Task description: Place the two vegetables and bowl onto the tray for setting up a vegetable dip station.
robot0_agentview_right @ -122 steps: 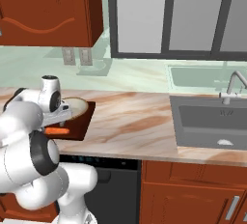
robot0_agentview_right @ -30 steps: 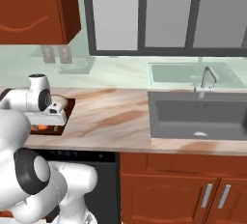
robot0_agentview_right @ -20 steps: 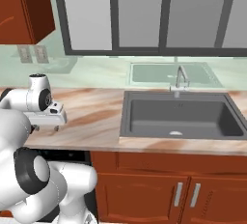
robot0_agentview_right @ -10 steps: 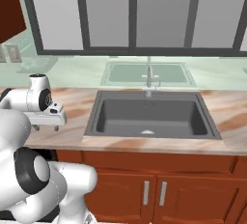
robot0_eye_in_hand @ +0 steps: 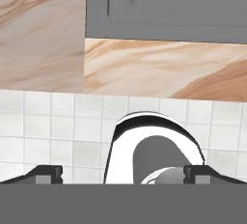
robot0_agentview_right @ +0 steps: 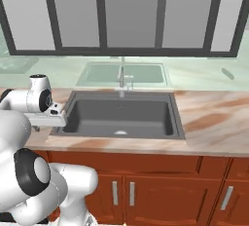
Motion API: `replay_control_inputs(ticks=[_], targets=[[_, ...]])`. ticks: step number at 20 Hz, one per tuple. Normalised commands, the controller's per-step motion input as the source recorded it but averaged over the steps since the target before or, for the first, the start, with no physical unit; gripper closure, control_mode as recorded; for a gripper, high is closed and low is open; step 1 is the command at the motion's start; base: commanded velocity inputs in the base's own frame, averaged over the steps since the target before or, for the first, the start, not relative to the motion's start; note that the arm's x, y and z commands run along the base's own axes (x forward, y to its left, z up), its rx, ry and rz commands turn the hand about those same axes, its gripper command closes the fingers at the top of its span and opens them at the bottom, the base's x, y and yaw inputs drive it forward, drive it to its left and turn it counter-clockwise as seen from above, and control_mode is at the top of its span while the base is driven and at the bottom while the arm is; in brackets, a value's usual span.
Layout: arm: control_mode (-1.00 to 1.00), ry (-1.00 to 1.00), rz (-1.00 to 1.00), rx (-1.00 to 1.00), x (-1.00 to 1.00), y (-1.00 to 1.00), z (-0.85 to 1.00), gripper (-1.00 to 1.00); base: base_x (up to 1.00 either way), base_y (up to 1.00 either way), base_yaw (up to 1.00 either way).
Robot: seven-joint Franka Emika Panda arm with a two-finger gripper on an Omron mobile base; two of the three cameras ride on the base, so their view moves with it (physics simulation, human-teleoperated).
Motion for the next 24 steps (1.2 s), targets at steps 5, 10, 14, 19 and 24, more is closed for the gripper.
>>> replay_control_inputs(ticks=[5, 10, 14, 19, 24], targets=[[1.00, 0.00, 0.00, 0.00, 0.00, 0.00, 0.00, -1.00, 0.06, -0.67, 0.00], [1.00, 0.00, 0.00, 0.00, 0.00, 0.00, 0.00, -1.00, 0.07, -0.67, 0.00], [1.00, 0.00, 0.00, 0.00, 0.00, 0.00, 0.00, -1.00, 0.07, -0.67, 0.00], [1.00, 0.00, 0.00, 0.00, 0.00, 0.00, 0.00, -1.00, 0.07, -0.67, 0.00], [1.00, 0.00, 0.00, 0.00, 0.00, 0.00, 0.00, -1.00, 0.11, -0.65, 0.00]])
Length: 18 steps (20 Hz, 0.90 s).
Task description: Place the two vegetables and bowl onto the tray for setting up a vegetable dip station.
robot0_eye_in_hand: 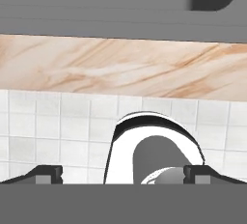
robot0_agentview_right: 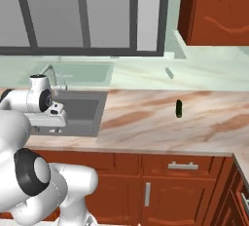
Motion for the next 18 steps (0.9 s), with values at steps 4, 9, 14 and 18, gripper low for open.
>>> replay_control_inputs(ticks=[4, 9, 14, 18], targets=[[1.00, 0.00, 0.00, 0.00, 0.00, 0.00, 0.00, -1.00, 0.17, -0.63, 0.00], [1.00, 0.00, 0.00, 0.00, 0.00, 0.00, 0.00, -1.00, 0.18, -0.62, 0.00], [1.00, 0.00, 0.00, 0.00, 0.00, 0.00, 0.00, -1.00, 0.21, -0.59, 0.00], [1.00, 0.00, 0.00, 0.00, 0.00, 0.00, 0.00, -1.00, 0.22, -0.56, 0.00]])
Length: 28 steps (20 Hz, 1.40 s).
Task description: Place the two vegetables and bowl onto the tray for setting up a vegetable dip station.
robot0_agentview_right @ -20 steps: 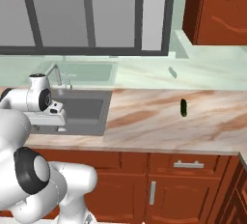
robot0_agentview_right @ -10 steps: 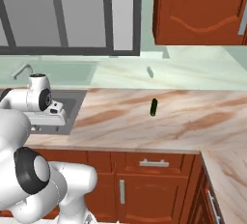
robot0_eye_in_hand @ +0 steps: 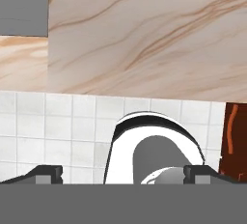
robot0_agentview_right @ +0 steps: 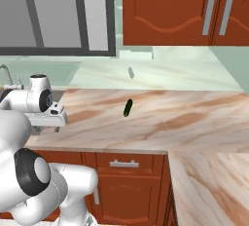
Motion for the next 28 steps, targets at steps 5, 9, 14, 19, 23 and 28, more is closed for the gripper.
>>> replay_control_inputs(ticks=[5, 9, 14, 19, 23, 28], targets=[[1.00, 0.00, 0.00, 0.00, 0.00, 0.00, 0.00, -1.00, 0.24, -0.36, 0.00], [1.00, 0.00, 0.00, 0.00, 0.00, 0.00, 0.00, -1.00, 0.30, -0.19, 0.00], [1.00, 0.00, 0.00, 0.00, 0.00, 0.00, 0.00, -1.00, 0.42, -0.06, 0.00], [1.00, 0.00, 0.00, 0.00, 0.00, 0.00, 0.00, -1.00, 0.54, -0.03, 0.00], [1.00, 0.00, 0.00, 0.00, 0.00, 0.00, 0.00, -1.00, 0.41, -0.04, 0.00], [1.00, 0.00, 0.00, 0.00, 0.00, 0.00, 0.00, -1.00, 0.34, -0.04, 0.00]])
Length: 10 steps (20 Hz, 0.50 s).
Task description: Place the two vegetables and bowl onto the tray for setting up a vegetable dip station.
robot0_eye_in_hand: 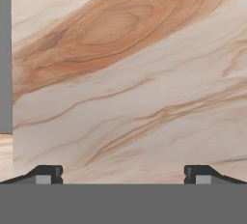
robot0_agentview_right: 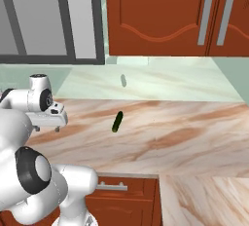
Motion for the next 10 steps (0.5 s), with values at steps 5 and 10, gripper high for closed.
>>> replay_control_inputs(ticks=[5, 10], targets=[[1.00, 0.00, 0.00, 0.00, 0.00, 0.00, 0.00, -1.00, 0.13, -0.03, 0.00], [1.00, 0.00, 0.00, 0.00, 0.00, 0.00, 0.00, -1.00, 0.00, 0.00, 0.00]])
